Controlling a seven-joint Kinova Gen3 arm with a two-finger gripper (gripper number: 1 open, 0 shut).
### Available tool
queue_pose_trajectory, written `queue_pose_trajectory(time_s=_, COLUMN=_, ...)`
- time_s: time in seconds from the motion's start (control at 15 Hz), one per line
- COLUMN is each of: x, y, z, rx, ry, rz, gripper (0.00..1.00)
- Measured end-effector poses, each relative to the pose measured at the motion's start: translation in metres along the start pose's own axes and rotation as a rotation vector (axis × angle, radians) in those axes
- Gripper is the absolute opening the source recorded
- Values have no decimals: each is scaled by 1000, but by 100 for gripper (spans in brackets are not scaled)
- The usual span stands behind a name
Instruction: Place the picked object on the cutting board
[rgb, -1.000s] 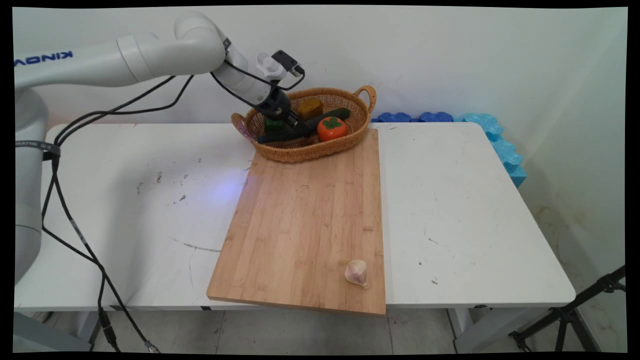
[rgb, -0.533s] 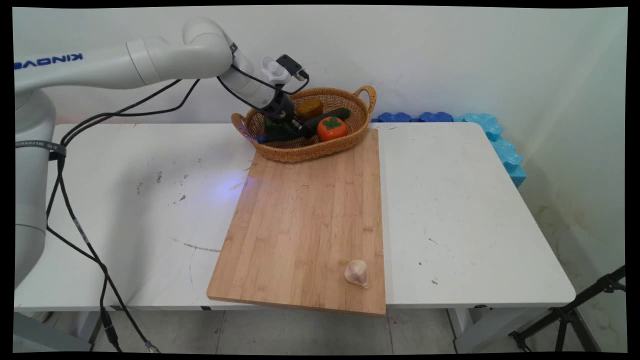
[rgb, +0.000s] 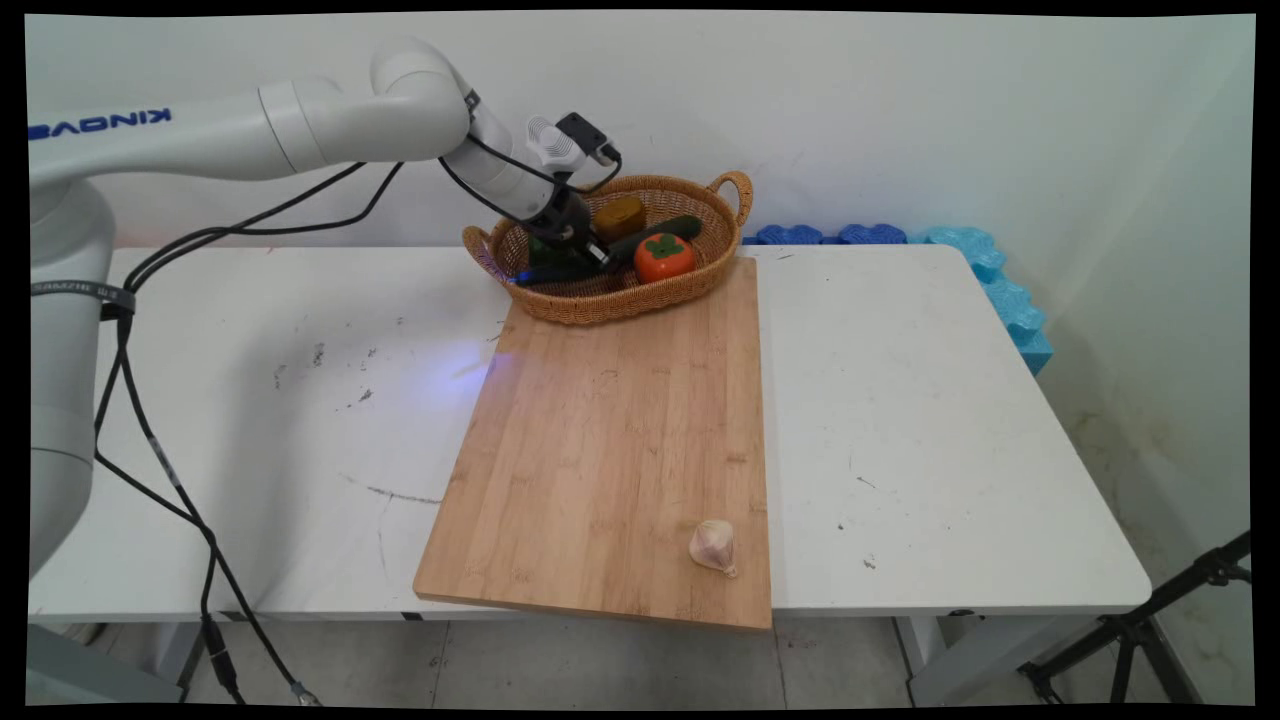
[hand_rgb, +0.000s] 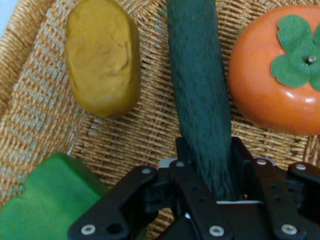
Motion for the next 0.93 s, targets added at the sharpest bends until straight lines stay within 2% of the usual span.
queue_pose_trajectory(time_s=0.47, x=4, y=1, z=-14, rx=17, ry=33, rz=-2, gripper=0)
queue_pose_trajectory(time_s=0.93, x=6, y=1, z=-54, rx=27, ry=72, rz=22, gripper=0)
